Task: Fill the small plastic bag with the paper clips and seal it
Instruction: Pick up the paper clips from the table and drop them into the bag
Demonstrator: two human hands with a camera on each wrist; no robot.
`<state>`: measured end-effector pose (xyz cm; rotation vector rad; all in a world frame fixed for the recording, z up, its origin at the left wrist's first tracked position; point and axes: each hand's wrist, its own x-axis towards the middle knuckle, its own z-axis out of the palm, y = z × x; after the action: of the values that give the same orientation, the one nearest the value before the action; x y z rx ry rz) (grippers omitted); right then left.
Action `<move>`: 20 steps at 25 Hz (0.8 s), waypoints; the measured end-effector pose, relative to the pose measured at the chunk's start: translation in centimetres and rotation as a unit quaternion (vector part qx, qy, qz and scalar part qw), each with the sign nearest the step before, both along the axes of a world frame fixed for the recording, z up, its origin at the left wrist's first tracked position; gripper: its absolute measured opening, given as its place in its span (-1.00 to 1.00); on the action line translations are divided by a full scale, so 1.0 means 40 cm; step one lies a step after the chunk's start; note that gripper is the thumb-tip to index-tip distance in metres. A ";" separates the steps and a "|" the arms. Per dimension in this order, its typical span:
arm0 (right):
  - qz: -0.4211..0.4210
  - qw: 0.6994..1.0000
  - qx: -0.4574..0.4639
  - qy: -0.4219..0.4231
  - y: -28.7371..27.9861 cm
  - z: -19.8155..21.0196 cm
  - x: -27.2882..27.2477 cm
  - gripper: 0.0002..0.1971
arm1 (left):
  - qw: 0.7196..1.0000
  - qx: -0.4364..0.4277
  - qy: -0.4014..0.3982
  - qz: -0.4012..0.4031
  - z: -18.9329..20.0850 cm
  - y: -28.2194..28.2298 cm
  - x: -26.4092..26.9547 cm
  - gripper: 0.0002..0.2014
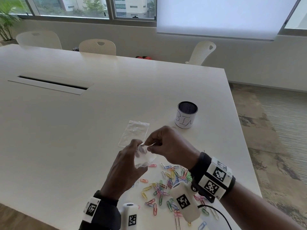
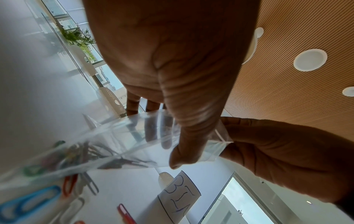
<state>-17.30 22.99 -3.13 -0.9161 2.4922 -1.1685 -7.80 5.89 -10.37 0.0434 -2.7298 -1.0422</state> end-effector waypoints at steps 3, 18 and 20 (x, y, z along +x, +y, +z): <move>-0.026 0.999 -0.038 -0.003 0.014 -0.005 -0.019 -0.90 | 1.000 -0.002 0.010 0.005 0.010 -0.007 0.005 -0.42; 0.079 0.980 0.181 0.032 -0.065 -0.192 0.037 -0.78 | 0.993 0.021 0.044 0.109 0.080 -0.111 0.099 -0.47; 0.120 0.977 0.171 0.040 -0.084 -0.179 0.050 -0.78 | 0.993 0.020 0.040 0.113 0.070 -0.113 0.110 -0.47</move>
<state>-15.29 19.61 -10.30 -1.1383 2.4483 -0.6143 -3.41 1.38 -7.57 0.3037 -2.5593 -1.0115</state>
